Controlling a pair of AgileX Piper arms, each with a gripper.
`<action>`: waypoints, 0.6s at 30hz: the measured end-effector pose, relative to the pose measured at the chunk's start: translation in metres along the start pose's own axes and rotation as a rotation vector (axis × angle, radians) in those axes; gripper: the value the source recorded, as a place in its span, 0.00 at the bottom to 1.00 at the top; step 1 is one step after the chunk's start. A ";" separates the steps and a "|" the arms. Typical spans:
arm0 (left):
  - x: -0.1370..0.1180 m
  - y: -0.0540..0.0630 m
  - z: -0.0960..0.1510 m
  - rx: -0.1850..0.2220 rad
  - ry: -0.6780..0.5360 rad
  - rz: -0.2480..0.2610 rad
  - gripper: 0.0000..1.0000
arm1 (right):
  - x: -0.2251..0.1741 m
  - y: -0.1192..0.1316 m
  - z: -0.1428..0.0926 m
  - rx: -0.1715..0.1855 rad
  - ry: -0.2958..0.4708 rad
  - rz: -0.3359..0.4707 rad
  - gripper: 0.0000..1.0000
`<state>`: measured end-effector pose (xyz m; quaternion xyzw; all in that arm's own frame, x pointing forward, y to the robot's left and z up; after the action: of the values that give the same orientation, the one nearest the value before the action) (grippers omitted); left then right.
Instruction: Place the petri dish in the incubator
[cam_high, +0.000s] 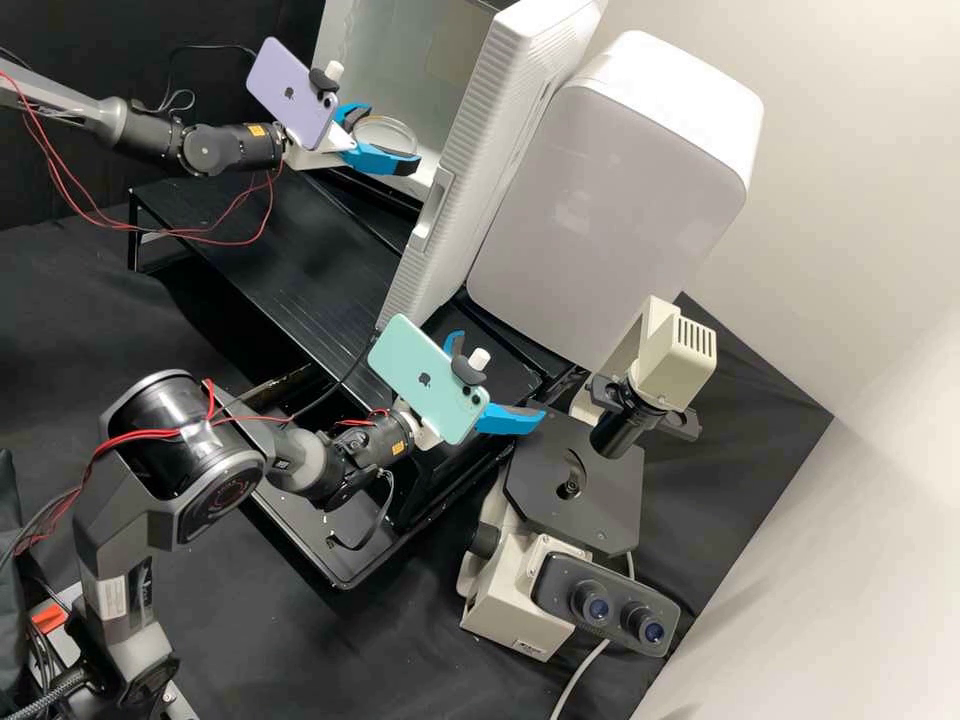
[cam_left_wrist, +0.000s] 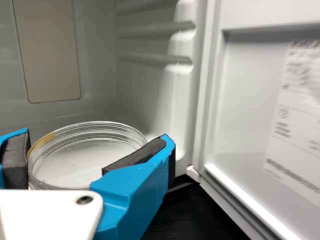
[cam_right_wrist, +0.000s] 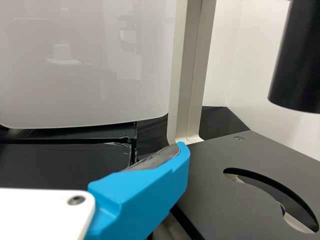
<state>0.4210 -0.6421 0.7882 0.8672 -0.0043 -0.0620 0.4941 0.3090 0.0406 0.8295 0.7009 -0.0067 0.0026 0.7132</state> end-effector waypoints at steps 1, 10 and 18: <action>0.003 0.001 0.001 0.009 0.006 0.004 0.00 | 0.000 0.000 0.000 0.000 0.000 0.000 1.00; 0.037 -0.005 -0.002 0.051 0.091 -0.025 0.00 | 0.000 0.000 0.000 0.000 0.000 0.000 1.00; 0.059 -0.001 0.007 0.071 0.084 -0.025 0.00 | 0.000 0.000 0.000 0.000 0.000 0.000 1.00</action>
<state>0.4783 -0.6512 0.7781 0.8861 0.0250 -0.0318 0.4617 0.3090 0.0406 0.8295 0.7009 -0.0067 0.0026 0.7132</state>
